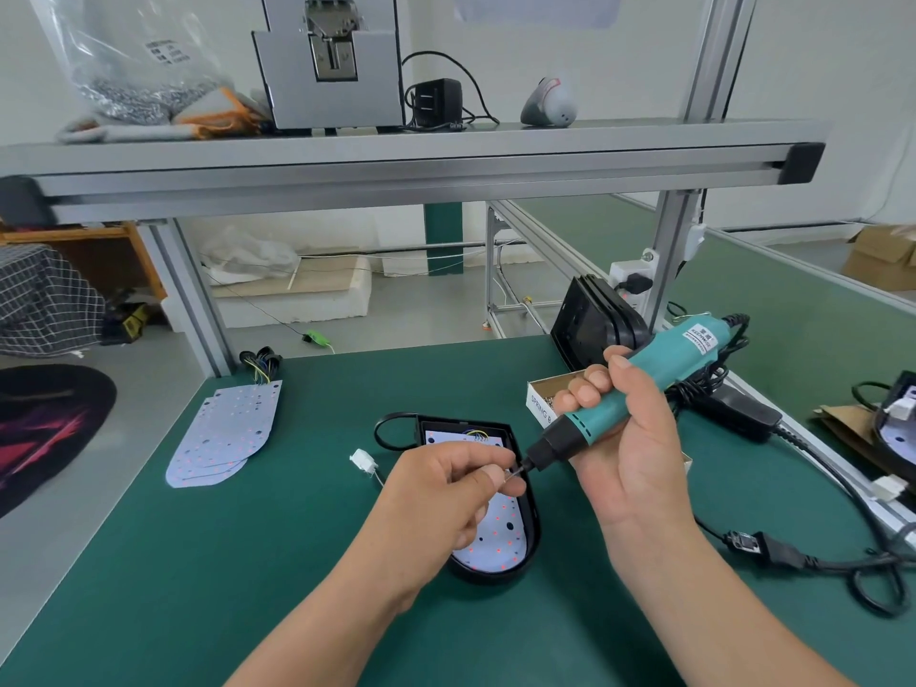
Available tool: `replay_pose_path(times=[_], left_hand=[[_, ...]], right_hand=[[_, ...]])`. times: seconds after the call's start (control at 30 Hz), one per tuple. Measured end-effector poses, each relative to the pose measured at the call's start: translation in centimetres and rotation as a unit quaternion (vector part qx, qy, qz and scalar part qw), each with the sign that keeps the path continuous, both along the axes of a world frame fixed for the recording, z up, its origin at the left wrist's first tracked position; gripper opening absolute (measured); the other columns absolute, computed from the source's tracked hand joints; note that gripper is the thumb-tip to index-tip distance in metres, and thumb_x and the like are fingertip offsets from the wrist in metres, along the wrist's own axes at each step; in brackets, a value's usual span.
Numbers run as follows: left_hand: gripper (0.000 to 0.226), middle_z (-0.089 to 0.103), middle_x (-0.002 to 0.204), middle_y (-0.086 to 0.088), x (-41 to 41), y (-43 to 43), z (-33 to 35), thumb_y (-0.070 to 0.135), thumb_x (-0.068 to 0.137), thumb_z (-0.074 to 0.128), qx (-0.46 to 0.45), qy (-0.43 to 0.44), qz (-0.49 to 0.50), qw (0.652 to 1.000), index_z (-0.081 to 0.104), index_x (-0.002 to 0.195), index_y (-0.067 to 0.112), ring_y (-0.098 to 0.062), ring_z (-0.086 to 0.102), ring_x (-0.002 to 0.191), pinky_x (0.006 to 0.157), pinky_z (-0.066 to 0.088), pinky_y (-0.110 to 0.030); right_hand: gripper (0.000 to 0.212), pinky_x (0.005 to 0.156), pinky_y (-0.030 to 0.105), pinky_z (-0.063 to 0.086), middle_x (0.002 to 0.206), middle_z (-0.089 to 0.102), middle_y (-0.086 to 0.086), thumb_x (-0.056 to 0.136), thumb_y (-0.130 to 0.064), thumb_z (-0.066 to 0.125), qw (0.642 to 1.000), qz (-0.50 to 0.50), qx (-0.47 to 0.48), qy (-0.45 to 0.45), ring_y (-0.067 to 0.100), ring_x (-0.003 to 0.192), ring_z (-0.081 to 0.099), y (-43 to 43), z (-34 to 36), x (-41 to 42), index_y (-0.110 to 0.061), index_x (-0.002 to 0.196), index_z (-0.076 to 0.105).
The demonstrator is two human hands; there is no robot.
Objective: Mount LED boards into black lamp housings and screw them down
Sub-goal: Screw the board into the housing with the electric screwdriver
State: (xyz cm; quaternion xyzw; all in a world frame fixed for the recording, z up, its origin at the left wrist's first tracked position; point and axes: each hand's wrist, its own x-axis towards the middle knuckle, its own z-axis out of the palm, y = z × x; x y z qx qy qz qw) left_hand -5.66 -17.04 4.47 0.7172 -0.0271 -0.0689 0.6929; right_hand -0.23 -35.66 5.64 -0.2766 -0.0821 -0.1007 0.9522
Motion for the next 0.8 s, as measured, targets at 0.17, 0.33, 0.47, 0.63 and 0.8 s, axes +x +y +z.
replay_pose_path(times=[0.17,0.33,0.47,0.63,0.8], left_hand=[[0.024,0.082,0.095,-0.002,0.2,0.3,0.1,0.013,0.106,0.058,0.002,-0.01,0.028,1.0,0.079,0.112,0.024,-0.013,0.04,0.055,0.051,0.037,-0.023],[0.02,0.076,0.082,0.011,1.2,1.7,0.0,0.024,0.102,0.064,0.132,-0.089,0.124,0.979,0.079,0.095,0.036,-0.005,0.05,0.055,0.053,0.043,-0.017],[0.011,0.059,0.065,0.021,1.8,2.9,-0.7,0.045,0.095,0.068,0.337,-0.103,0.162,0.922,0.062,0.094,0.036,-0.002,0.052,0.057,0.056,0.042,-0.028],[0.051,0.062,0.087,0.013,2.3,3.5,-1.1,0.061,0.088,0.065,0.413,-0.031,0.166,0.895,0.054,0.125,0.027,-0.003,0.061,0.076,0.061,0.044,-0.028],[0.047,0.057,0.071,0.011,2.4,3.5,-1.4,0.06,0.081,0.06,0.401,0.013,0.119,0.908,0.06,0.103,0.019,-0.013,0.053,0.061,0.059,0.044,-0.03]], right_hand=[[0.013,0.065,0.03,0.051,0.077,0.052,-0.001,0.093,-0.014,0.068,1.0,0.003,0.007,0.001,0.014,0.063,0.052,-0.1,-0.2,0.2,-0.017,0.102,0.06],[0.011,0.064,0.03,0.051,0.077,0.05,0.0,0.095,-0.011,0.064,1.0,0.0,-0.026,-0.011,0.014,0.063,0.052,-0.1,-0.5,0.3,-0.017,0.103,0.06],[0.011,0.063,0.032,0.05,0.075,0.048,0.002,0.095,-0.008,0.062,0.997,-0.002,-0.073,-0.016,0.017,0.061,0.049,0.4,-1.0,0.3,-0.017,0.101,0.061],[0.014,0.062,0.033,0.048,0.075,0.047,0.005,0.093,-0.006,0.062,0.993,0.016,-0.116,-0.022,0.019,0.06,0.048,1.1,-1.9,0.3,-0.016,0.103,0.06],[0.015,0.061,0.034,0.047,0.073,0.046,0.006,0.093,-0.002,0.059,0.988,0.024,-0.154,-0.021,0.022,0.058,0.046,1.7,-2.3,0.2,-0.015,0.101,0.06]])
